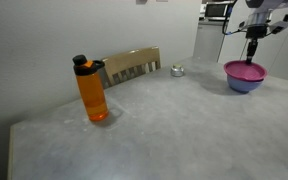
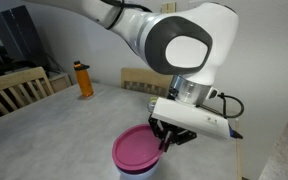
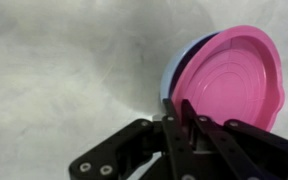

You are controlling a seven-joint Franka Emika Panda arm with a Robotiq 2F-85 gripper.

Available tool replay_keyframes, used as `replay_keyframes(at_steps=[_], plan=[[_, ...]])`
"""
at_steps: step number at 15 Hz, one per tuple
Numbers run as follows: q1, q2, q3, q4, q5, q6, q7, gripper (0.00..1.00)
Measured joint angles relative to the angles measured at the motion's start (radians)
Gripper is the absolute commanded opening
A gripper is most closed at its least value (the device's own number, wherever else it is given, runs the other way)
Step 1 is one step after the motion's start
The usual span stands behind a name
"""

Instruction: Put the pink lid on the blue bowl

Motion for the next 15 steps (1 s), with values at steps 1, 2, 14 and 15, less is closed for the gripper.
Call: replay_keyframes(at_steps=[1,2,14,15], plan=[[-0.006,0.000,0.000,0.004,0.002,-0.001,0.000,0.03],[-0.010,0.001,0.000,0.006,0.003,-0.003,0.000,0.03],[-0.023,0.077,0.005,0.054,0.044,-0.081,0.000,0.03],[-0.025,0.081,0.006,0.058,0.047,-0.084,0.000,0.03]])
